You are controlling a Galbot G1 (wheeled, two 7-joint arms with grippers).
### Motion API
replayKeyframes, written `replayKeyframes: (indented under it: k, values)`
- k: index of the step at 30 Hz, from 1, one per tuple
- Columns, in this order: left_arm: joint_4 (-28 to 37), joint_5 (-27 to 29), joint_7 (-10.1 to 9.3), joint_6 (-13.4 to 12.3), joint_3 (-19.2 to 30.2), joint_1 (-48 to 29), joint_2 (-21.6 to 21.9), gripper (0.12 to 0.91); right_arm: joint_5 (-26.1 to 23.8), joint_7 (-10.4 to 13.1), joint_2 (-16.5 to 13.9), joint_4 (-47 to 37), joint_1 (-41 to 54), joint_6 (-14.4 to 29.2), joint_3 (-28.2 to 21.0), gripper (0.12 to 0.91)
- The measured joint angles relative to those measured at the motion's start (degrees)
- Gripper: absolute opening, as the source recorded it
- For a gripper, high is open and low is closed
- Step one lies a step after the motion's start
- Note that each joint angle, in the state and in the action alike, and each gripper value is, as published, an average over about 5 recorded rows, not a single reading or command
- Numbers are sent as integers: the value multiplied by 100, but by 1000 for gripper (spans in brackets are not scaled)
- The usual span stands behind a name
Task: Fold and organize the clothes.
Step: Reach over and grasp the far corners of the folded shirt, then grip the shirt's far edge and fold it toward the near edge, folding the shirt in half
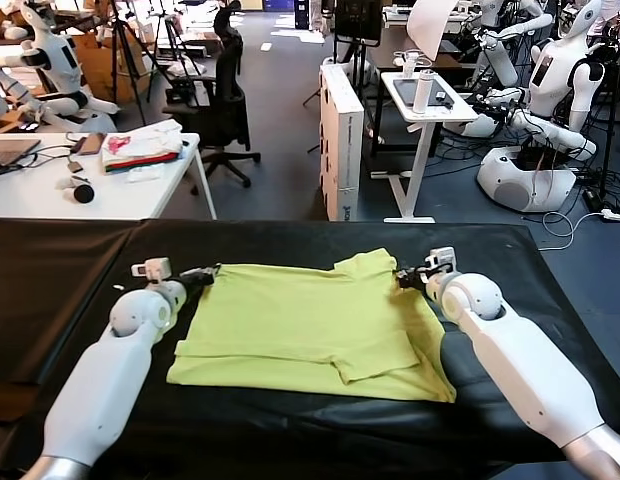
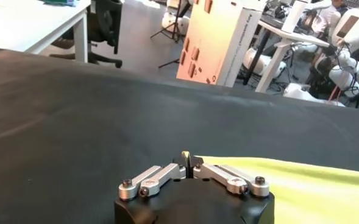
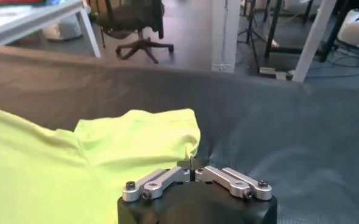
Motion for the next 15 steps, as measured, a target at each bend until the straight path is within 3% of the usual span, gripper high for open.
replayKeyframes:
  k: [7, 15]
  values:
    - [-592, -277, -70, 31, -282, 390, 154, 171, -14, 32, -205, 687, -573, 48, 458, 139]
    - [-1842, -521, -136, 62, -822, 1299, 268, 168, -93, 170, -452, 1692, -1480, -90, 1048, 139]
